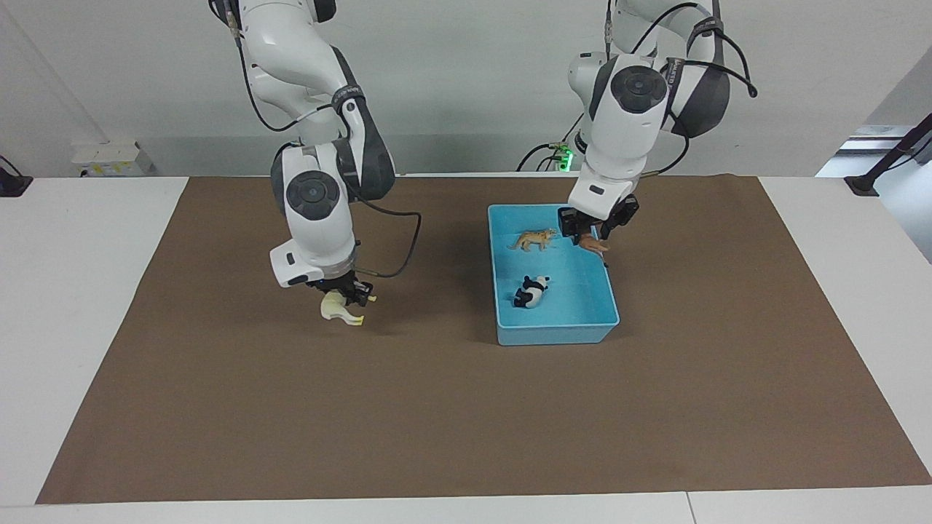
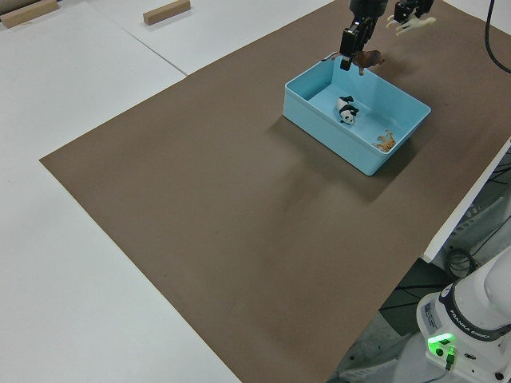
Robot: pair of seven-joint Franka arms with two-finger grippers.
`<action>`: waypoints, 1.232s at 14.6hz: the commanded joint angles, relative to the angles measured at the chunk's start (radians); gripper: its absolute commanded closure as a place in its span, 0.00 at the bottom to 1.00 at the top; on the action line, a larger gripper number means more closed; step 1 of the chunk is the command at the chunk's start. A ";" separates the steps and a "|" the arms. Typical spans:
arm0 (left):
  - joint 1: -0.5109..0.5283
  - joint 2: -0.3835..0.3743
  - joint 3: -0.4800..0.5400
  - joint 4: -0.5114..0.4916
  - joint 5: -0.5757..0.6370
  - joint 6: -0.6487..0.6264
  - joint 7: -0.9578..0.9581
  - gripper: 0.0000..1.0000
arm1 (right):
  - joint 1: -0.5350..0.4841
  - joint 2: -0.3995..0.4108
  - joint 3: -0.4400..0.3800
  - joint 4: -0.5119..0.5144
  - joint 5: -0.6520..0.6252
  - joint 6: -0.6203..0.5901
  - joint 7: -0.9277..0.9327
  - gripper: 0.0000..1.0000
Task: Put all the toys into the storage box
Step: 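Drop the brown horse into the box with the left gripper, then lower the cream horse into the box with the right gripper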
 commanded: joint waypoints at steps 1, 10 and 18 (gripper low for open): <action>-0.003 -0.040 0.020 -0.041 0.007 0.008 -0.013 0.00 | 0.016 -0.041 0.018 0.062 -0.005 -0.117 -0.014 1.00; 0.300 -0.057 0.037 0.128 0.005 -0.111 0.476 0.00 | 0.298 0.016 0.020 0.355 0.157 -0.215 0.487 1.00; 0.374 -0.179 0.029 0.128 0.005 -0.283 0.562 0.00 | 0.495 0.226 0.015 0.386 0.135 0.155 0.650 1.00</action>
